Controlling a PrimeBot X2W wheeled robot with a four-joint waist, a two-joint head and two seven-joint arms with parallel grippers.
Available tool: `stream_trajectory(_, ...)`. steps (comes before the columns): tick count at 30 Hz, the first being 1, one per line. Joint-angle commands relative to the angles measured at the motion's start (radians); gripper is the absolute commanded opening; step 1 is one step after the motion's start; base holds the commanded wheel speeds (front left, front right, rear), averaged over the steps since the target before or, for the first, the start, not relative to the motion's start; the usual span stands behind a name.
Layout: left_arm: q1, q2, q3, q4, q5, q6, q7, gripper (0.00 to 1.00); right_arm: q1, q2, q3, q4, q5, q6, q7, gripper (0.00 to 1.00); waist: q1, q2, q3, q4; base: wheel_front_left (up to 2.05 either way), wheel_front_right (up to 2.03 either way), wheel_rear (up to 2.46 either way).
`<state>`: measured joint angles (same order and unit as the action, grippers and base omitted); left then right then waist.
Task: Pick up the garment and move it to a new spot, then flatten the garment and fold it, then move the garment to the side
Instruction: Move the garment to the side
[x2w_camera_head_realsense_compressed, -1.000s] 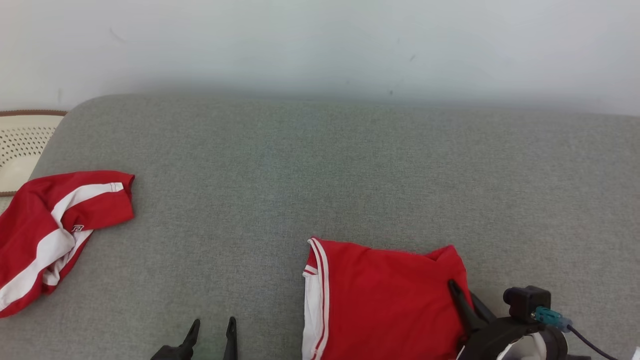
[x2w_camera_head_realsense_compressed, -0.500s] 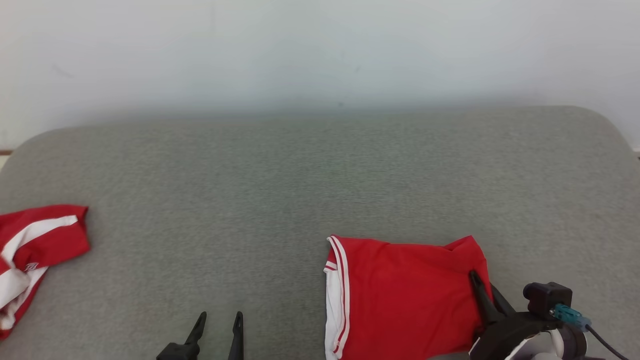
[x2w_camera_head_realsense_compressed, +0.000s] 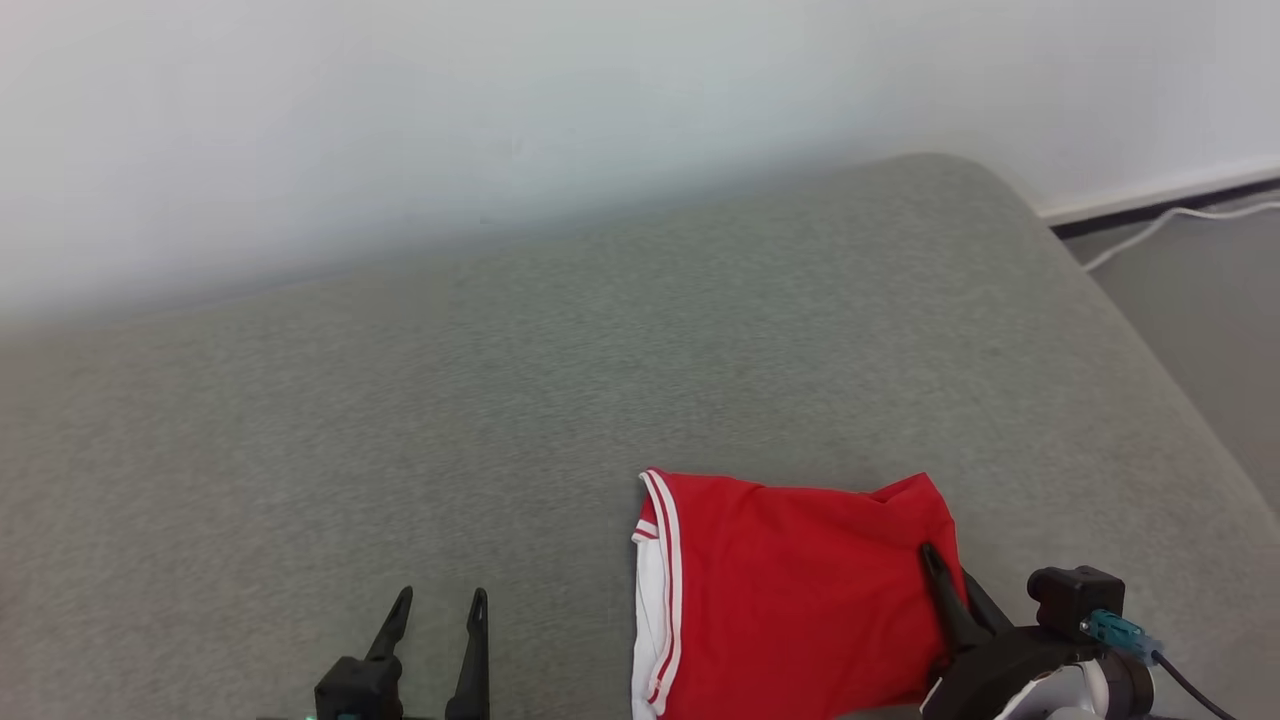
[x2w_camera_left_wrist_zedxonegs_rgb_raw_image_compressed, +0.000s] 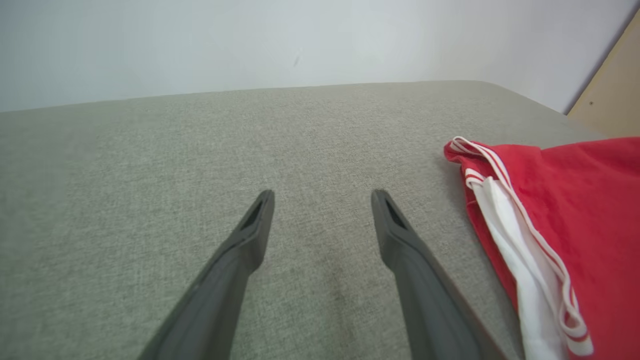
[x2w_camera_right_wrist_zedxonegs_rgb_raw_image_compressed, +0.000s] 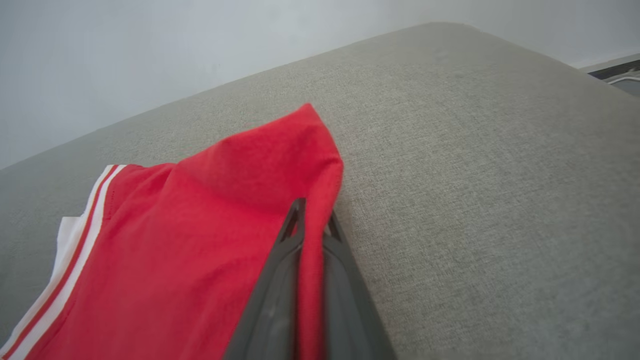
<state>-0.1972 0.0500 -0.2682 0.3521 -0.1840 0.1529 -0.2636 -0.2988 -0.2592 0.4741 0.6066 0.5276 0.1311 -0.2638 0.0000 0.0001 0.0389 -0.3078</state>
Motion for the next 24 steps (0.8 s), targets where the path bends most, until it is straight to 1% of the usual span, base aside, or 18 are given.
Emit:
stream_trajectory(1,-0.009,0.001,0.001,-0.004,0.011,0.002,-0.001,1.0,-0.002,0.002,0.0,-0.001,0.002,-0.001,0.0,0.0,0.0,-0.0001,0.013,-0.087,0.0,0.0,0.0)
stream_trajectory(6,-0.017,0.001,-0.001,-0.021,0.026,-0.004,-0.001,1.0,0.003,0.007,0.0,-0.009,-0.001,-0.001,0.0,0.0,0.0,-0.0001,0.029,-0.125,0.0,0.0,0.0)
stream_trajectory(11,-0.031,0.002,-0.016,-0.04,0.028,-0.003,-0.001,1.0,0.005,0.009,-0.014,-0.019,-0.002,-0.001,0.0,0.0,0.0,-0.0001,0.053,-0.12,0.0,0.0,0.0)
stream_trajectory(15,-0.053,0.002,-0.04,-0.072,0.065,-0.001,-0.001,1.0,-0.031,0.003,-0.027,-0.031,-0.02,-0.001,0.0,0.0,0.0,-0.0001,0.098,-0.091,0.0,0.0,0.0)
stream_trajectory(19,-0.09,0.002,-0.064,-0.108,0.101,-0.007,-0.001,1.0,-0.096,-0.018,-0.062,-0.05,-0.055,-0.001,-0.001,0.0,0.0,-0.0001,0.168,-0.047,0.0,0.0,0.0)
stream_trajectory(24,-0.141,0.002,-0.081,-0.143,0.117,0.002,-0.001,1.0,-0.229,-0.057,-0.156,-0.053,-0.114,-0.001,0.0,0.0,0.0,-0.0001,0.271,0.01,0.0,0.0,0.0)
